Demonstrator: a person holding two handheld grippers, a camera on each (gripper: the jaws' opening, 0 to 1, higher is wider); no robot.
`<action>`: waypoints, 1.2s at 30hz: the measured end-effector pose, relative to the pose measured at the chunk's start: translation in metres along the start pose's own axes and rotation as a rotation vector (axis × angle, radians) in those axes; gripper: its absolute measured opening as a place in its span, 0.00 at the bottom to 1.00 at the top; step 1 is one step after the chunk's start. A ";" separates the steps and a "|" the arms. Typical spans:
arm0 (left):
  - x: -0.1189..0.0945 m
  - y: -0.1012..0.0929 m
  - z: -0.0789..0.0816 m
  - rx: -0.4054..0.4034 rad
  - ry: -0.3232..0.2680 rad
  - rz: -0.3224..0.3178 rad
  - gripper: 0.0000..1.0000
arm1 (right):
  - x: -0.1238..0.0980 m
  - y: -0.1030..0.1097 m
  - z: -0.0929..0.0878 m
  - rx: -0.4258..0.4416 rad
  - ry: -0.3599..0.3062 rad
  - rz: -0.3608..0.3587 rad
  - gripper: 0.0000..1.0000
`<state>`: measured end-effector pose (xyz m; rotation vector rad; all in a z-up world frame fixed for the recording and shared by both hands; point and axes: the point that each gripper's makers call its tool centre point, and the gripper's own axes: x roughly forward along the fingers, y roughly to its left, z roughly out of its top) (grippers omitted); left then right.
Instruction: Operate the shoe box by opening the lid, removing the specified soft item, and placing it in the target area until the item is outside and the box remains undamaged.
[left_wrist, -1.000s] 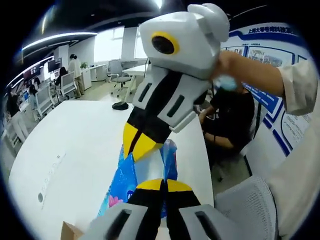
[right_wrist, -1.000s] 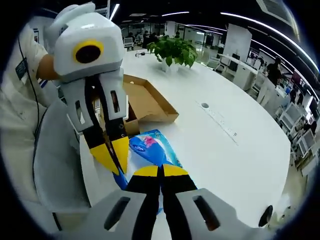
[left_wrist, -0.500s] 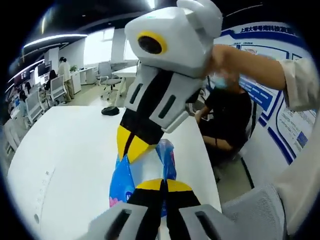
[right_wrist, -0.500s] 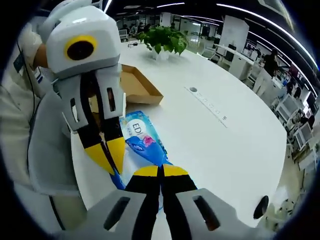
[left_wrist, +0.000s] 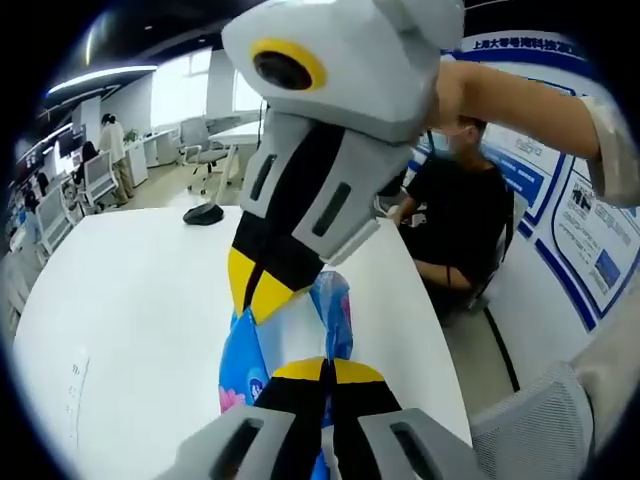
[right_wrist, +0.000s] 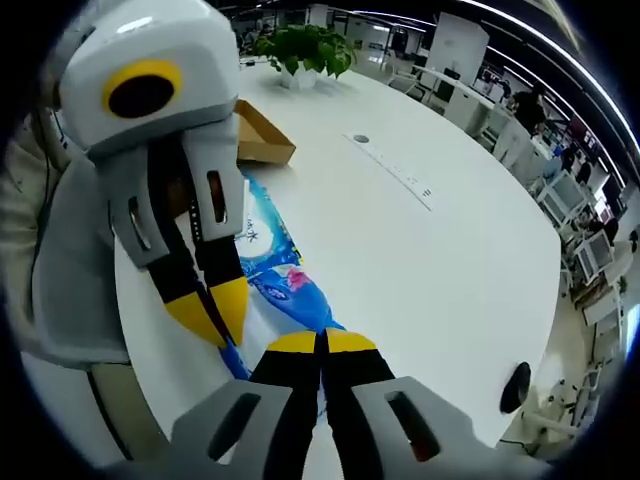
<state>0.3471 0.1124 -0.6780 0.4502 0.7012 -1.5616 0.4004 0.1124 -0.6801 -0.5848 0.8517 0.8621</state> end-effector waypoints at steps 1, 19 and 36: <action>0.003 0.002 -0.002 -0.008 0.005 -0.002 0.00 | 0.003 -0.003 -0.004 -0.006 0.012 -0.016 0.00; 0.027 0.021 -0.028 -0.155 -0.002 0.016 0.00 | 0.048 -0.022 -0.022 -0.048 0.089 -0.127 0.00; 0.026 0.017 -0.034 -0.182 -0.012 0.025 0.06 | 0.057 -0.019 -0.022 -0.078 0.120 -0.147 0.00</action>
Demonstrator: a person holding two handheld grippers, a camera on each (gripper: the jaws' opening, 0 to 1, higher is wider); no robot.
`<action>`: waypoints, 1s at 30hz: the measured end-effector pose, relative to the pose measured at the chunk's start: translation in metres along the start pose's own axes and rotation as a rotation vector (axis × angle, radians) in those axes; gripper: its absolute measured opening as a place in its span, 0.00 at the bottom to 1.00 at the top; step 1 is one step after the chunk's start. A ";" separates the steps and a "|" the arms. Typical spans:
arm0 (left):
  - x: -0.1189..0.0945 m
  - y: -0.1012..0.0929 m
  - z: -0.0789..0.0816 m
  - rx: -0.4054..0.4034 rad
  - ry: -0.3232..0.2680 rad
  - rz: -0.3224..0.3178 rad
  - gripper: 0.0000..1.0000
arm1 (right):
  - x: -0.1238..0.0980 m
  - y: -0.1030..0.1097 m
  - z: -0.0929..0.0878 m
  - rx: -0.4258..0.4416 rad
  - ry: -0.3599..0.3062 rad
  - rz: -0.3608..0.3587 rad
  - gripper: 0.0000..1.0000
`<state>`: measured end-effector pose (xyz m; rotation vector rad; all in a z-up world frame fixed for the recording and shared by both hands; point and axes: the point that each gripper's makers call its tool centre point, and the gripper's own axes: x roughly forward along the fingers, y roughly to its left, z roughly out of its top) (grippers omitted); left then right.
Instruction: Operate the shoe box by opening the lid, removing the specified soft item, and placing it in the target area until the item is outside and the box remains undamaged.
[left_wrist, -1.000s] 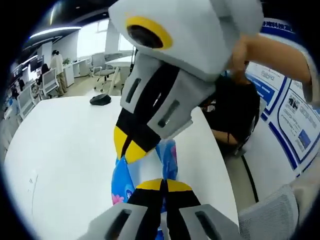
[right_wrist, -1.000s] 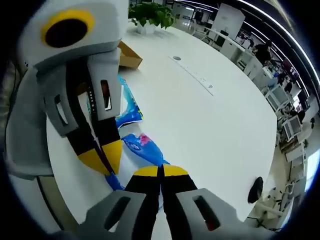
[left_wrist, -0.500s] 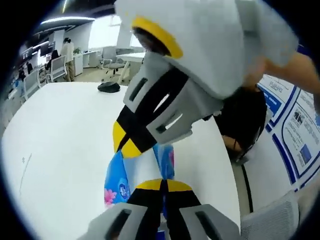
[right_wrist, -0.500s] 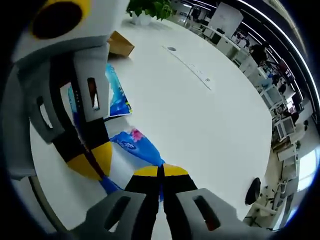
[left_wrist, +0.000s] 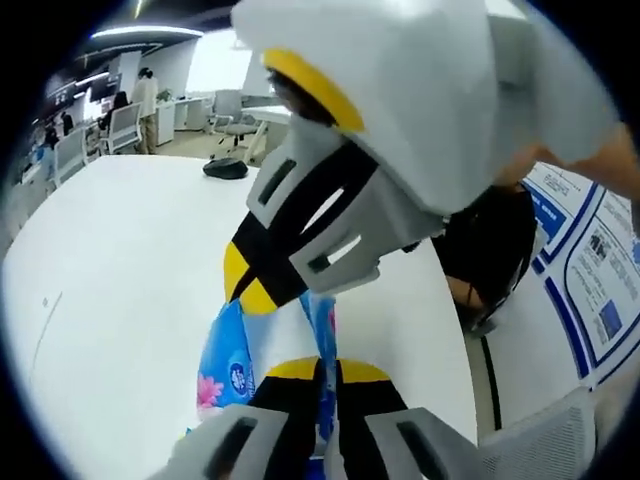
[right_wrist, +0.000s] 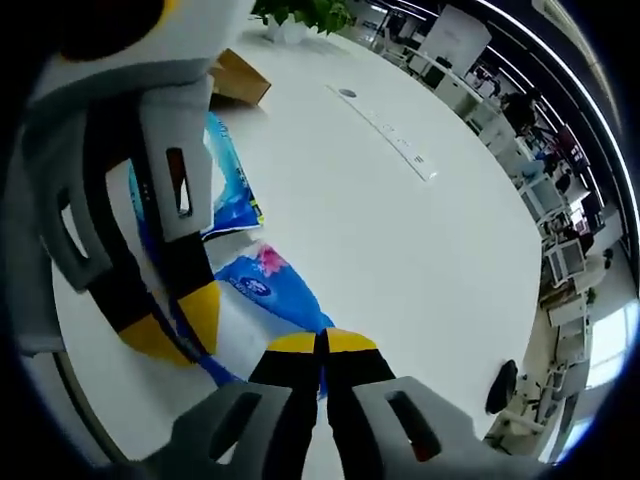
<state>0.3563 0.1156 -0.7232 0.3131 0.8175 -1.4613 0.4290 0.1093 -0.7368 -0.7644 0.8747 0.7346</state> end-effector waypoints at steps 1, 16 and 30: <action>0.000 0.000 0.000 0.005 0.001 0.004 0.07 | 0.000 0.000 0.000 -0.001 0.002 -0.002 0.00; -0.019 -0.009 0.003 0.058 0.000 0.033 0.22 | -0.021 0.008 0.005 0.010 -0.031 0.003 0.13; -0.079 -0.005 -0.006 0.003 -0.017 0.131 0.39 | -0.049 0.017 0.015 0.133 -0.063 -0.013 0.38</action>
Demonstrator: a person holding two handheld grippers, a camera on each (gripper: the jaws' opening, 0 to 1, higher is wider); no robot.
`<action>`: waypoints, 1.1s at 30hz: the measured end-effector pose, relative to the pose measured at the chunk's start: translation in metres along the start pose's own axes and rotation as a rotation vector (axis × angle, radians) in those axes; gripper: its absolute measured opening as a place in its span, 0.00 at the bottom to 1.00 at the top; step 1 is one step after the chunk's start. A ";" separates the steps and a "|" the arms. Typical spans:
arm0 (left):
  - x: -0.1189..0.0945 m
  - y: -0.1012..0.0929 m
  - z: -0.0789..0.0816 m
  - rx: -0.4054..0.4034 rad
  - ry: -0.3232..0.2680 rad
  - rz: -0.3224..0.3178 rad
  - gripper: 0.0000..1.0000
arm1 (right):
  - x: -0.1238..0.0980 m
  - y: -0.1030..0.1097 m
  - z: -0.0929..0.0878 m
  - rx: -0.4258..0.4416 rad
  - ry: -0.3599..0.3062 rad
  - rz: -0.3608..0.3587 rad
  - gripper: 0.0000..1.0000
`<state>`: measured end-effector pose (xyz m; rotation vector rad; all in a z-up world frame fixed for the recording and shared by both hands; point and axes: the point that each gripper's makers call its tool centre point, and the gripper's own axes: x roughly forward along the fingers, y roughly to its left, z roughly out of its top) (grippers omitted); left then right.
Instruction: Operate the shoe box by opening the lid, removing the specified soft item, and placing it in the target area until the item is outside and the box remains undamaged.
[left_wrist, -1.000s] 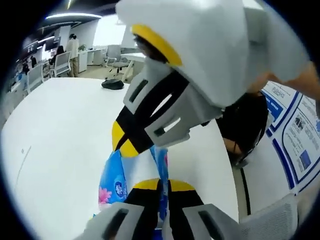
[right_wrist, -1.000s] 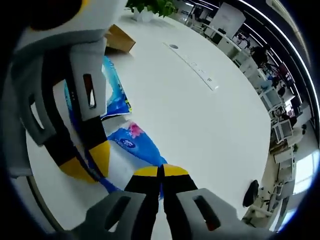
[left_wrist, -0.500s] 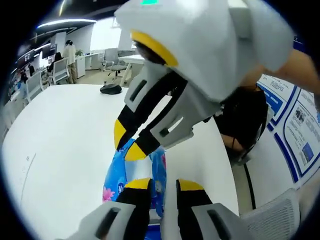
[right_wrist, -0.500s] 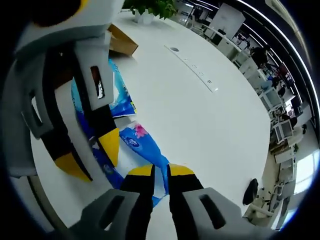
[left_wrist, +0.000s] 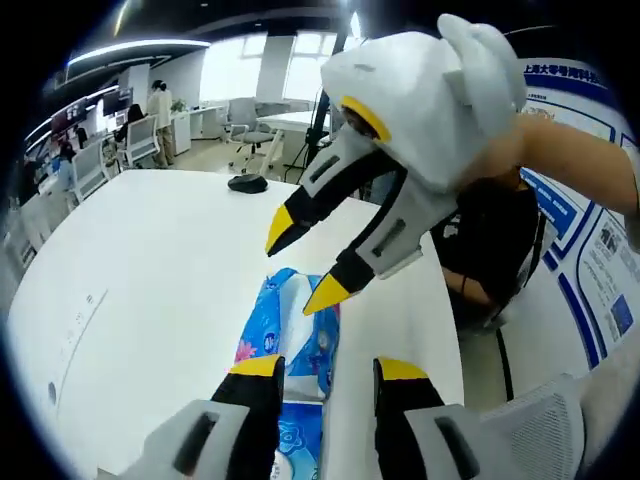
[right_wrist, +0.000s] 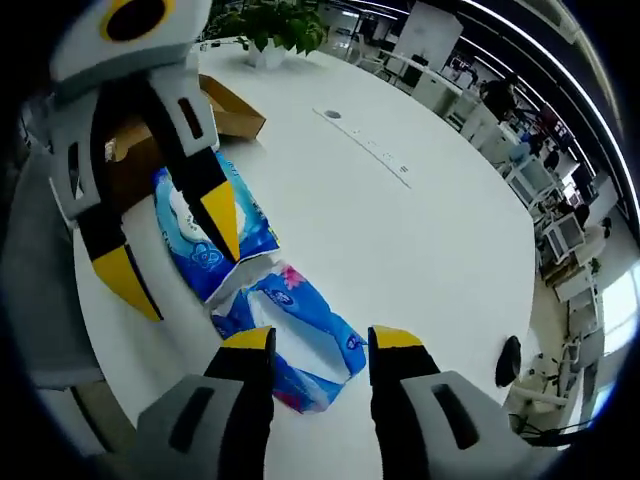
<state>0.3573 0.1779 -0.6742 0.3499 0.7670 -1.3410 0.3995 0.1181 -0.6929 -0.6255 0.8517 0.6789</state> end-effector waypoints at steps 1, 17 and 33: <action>-0.003 0.001 -0.001 -0.001 -0.003 0.007 0.42 | -0.002 0.001 0.001 0.004 -0.003 0.000 0.39; -0.066 0.001 -0.018 -0.025 -0.073 0.108 0.60 | -0.029 0.033 0.022 -0.044 -0.037 0.004 0.56; -0.143 0.000 -0.050 -0.058 -0.182 0.257 0.75 | -0.052 0.059 0.056 -0.023 -0.131 -0.009 0.66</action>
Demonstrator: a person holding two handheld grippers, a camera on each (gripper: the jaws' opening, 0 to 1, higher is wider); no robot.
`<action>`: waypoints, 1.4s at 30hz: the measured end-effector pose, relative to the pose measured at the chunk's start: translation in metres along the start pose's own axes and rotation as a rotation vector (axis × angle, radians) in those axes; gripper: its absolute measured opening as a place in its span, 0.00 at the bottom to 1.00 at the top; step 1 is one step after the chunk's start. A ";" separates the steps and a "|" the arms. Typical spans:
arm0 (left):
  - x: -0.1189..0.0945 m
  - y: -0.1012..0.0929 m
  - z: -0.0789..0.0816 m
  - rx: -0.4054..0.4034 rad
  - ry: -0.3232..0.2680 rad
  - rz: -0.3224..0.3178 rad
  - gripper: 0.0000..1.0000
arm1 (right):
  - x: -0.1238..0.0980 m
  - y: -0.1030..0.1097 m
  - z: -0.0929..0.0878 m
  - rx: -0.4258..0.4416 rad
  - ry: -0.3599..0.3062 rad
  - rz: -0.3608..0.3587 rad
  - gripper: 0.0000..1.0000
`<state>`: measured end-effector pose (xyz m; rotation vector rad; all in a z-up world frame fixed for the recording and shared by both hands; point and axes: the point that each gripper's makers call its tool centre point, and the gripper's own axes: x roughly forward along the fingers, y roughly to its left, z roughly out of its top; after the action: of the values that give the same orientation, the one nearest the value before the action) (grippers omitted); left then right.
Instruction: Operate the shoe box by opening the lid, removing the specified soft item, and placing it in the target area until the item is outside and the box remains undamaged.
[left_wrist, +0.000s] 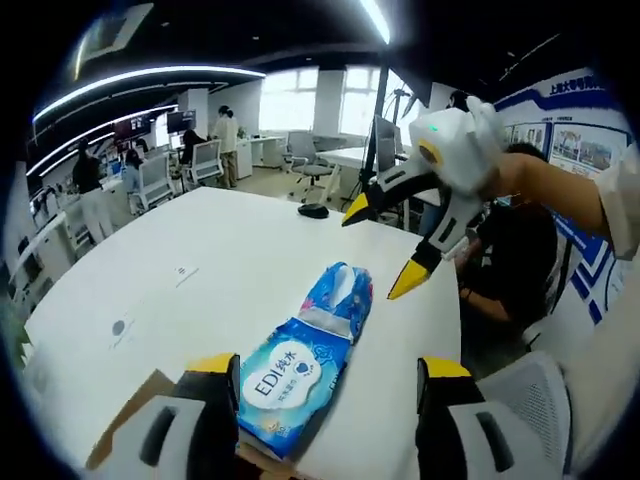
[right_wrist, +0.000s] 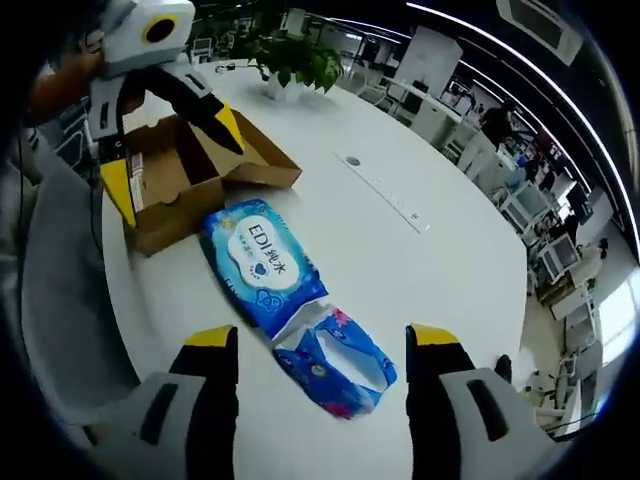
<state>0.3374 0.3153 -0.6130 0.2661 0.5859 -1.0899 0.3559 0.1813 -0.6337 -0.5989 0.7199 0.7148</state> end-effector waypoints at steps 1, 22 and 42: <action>-0.006 0.004 0.000 0.004 -0.010 0.017 0.75 | 0.000 0.003 0.003 0.004 -0.007 0.007 0.66; -0.112 0.054 -0.045 -0.080 -0.091 0.211 0.84 | 0.009 0.070 0.060 -0.037 -0.098 0.168 0.70; -0.201 0.102 -0.119 -0.188 -0.095 0.442 0.78 | 0.036 0.129 0.105 -0.172 -0.129 0.327 0.71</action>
<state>0.3243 0.5696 -0.6042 0.1675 0.5100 -0.6127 0.3170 0.3468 -0.6280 -0.5915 0.6468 1.1168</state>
